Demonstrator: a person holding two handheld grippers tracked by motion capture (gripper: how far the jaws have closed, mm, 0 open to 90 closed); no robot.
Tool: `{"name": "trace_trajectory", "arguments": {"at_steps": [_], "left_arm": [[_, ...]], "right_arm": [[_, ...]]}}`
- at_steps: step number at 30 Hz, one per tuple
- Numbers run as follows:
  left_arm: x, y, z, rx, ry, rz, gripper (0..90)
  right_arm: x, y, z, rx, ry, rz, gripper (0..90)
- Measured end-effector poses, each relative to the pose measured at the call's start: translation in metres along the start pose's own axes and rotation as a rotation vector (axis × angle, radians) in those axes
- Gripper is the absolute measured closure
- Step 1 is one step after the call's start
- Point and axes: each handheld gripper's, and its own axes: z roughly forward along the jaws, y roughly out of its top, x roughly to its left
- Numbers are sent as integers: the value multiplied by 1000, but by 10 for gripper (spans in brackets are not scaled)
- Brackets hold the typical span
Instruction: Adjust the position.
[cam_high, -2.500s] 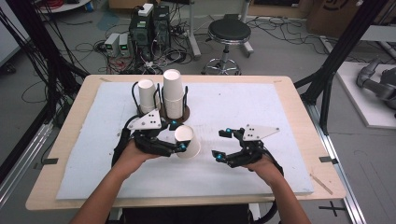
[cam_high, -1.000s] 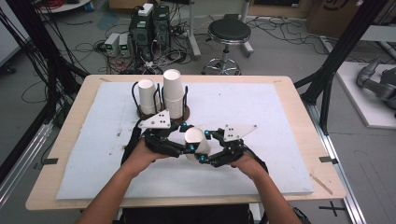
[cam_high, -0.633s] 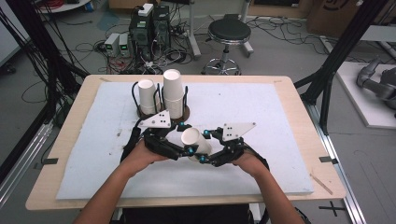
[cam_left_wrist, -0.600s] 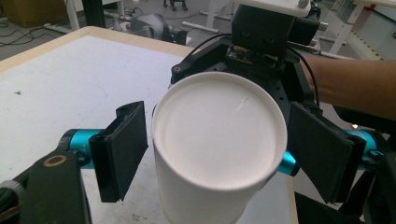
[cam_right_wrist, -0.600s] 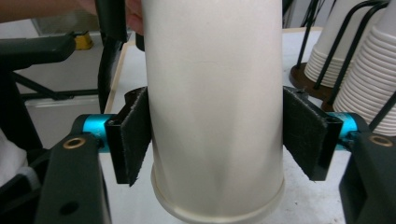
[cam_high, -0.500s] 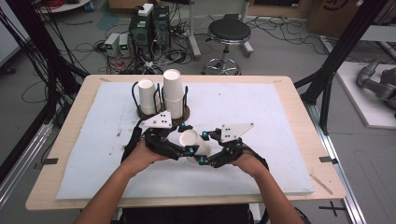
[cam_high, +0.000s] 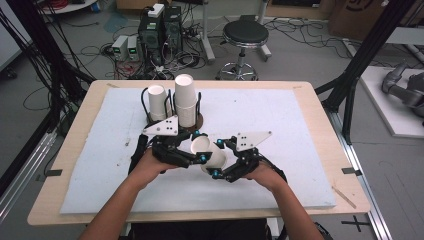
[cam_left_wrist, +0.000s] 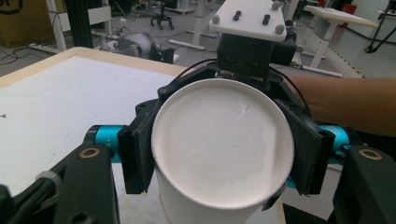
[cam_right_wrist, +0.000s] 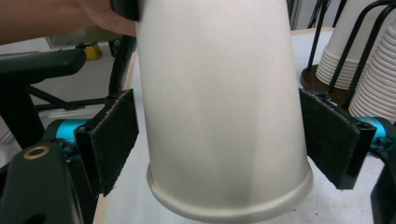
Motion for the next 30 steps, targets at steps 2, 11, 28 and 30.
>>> {"name": "trace_trajectory", "arguments": {"at_steps": [2,11,28,30], "left_arm": [[0,0,0,2,0,-4,355],[-2,-1,3,33,31,-13,256],[1,-4,-5,-15,-15,-3,359],[2,-5,-5,-17,-18,-12,359]], "right_arm": [[-1,0,-2,1,6,-9,258],[-3,0,-6,22,-5,-44,286],[-2,-7,0,25,-14,29,164],[-2,-6,-2,20,10,0,229]]}}
